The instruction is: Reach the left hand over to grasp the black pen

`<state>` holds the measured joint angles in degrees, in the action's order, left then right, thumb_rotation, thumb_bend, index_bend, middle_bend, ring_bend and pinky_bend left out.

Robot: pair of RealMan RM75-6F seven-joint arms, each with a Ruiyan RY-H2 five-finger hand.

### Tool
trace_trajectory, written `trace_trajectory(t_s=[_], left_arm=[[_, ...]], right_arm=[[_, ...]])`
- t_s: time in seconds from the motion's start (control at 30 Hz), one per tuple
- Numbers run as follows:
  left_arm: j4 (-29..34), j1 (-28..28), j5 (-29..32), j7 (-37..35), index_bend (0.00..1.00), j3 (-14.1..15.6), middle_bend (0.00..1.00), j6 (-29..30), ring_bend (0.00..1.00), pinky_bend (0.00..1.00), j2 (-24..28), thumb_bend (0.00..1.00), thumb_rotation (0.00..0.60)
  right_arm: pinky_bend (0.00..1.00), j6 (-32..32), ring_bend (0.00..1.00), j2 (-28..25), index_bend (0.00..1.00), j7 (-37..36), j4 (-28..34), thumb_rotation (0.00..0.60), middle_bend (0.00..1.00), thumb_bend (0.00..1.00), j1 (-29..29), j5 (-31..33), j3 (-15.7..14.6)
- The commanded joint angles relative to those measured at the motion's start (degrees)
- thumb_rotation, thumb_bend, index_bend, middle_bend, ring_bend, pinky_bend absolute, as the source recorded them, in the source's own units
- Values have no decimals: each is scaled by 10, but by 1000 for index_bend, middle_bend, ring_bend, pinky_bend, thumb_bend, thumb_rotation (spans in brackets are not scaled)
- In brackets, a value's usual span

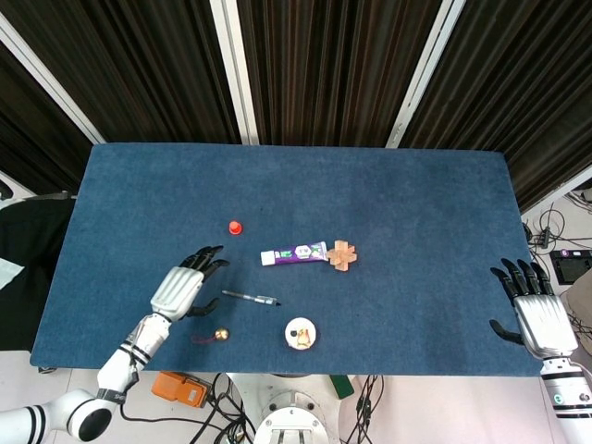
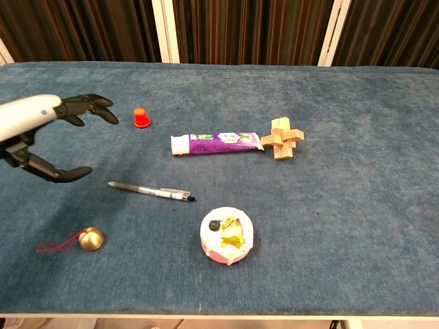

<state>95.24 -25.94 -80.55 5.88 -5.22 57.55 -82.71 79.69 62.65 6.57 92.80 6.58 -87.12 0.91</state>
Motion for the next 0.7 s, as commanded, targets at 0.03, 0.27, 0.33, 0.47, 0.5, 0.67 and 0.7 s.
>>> trace_trajectory(t_s=[0.03, 0.27, 0.33, 0.47, 0.5, 0.67, 0.7], left_arm=[[-19, -12, 23, 21, 232, -4, 46, -10, 0, 139, -24, 301, 600], [-34, -15, 43, 39, 303, 3, 46, -6, 0, 128, -49, 302, 600], [-35, -15, 44, 44, 324, 7, 46, -3, 0, 127, -54, 303, 600], [-34, -16, 43, 51, 349, 11, 46, 5, 0, 127, -66, 303, 600], [-34, -16, 42, 52, 351, 12, 46, 6, 0, 127, -69, 303, 600], [-45, -22, 42, 52, 374, 16, 46, 4, 0, 127, -89, 304, 600], [-47, -23, 43, 51, 378, 16, 46, 3, 0, 127, -92, 304, 600]], right_arm=[[53, 0, 35, 0, 206, -1, 0, 600, 119, 359, 0, 0, 0], [53, -1, 35, 0, 205, -2, -1, 600, 119, 360, 1, -1, 0], [53, -1, 35, 0, 205, -3, -1, 600, 119, 360, 1, -1, 0], [53, -2, 35, 0, 205, -3, -1, 600, 119, 360, 1, -2, -1], [53, -2, 35, 0, 205, -3, -1, 600, 119, 359, 1, -2, -1], [53, -1, 35, 0, 204, -3, -1, 600, 119, 360, 1, -2, -1], [53, -1, 35, 0, 204, -3, -1, 600, 119, 360, 1, -2, -1]])
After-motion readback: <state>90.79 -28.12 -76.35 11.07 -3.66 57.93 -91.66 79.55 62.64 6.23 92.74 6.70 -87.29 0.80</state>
